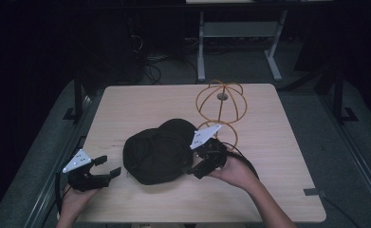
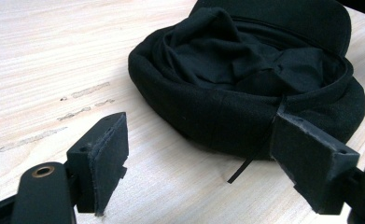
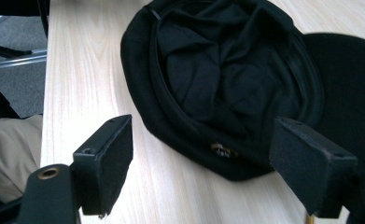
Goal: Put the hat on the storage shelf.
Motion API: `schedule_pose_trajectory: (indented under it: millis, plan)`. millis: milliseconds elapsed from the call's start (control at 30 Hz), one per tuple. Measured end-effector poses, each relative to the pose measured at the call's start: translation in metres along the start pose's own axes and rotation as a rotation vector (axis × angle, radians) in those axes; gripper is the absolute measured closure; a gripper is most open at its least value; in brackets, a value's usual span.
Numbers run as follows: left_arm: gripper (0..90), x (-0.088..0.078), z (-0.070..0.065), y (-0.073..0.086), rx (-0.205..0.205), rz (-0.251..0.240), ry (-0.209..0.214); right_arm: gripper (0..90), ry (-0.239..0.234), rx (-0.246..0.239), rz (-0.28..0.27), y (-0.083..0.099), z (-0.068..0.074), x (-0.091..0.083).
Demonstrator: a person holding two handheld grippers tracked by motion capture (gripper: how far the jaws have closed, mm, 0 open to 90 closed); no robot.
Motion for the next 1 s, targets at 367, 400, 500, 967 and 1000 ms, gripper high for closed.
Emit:
schedule_pose_trajectory:
  millis: [367, 400, 500, 967, 1000]
  plan:
    - [19.3, -0.001, 0.001, 0.000, 0.005, 0.003, 0.000, 23.2, -0.021, -0.065, 0.023, -0.025, 0.006, 0.023]
    - [19.3, -0.001, 0.001, 0.000, 0.005, 0.002, 0.000, 23.5, -0.024, -0.083, 0.024, -0.027, 0.006, 0.026]
    - [19.3, -0.001, 0.002, 0.000, 0.003, 0.000, 0.000, 23.8, -0.033, -0.095, 0.039, -0.033, 0.008, 0.035]
    - [19.3, -0.001, 0.003, 0.000, 0.004, 0.000, 0.004, 24.6, -0.079, -0.120, 0.074, -0.048, 0.013, 0.063]
    - [19.3, -0.001, 0.003, 0.000, 0.004, 0.000, 0.005, 24.6, -0.083, -0.116, 0.085, -0.048, 0.014, 0.066]
Point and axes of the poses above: each handheld gripper's, and its own axes: x roughly forward along the jaws, y roughly out of its underside, z roughly to its left, the point moved 5 cm from there along x, roughly forward along the jaws, and after that the axes turned 7 degrees about z, right-handed, at the moved point
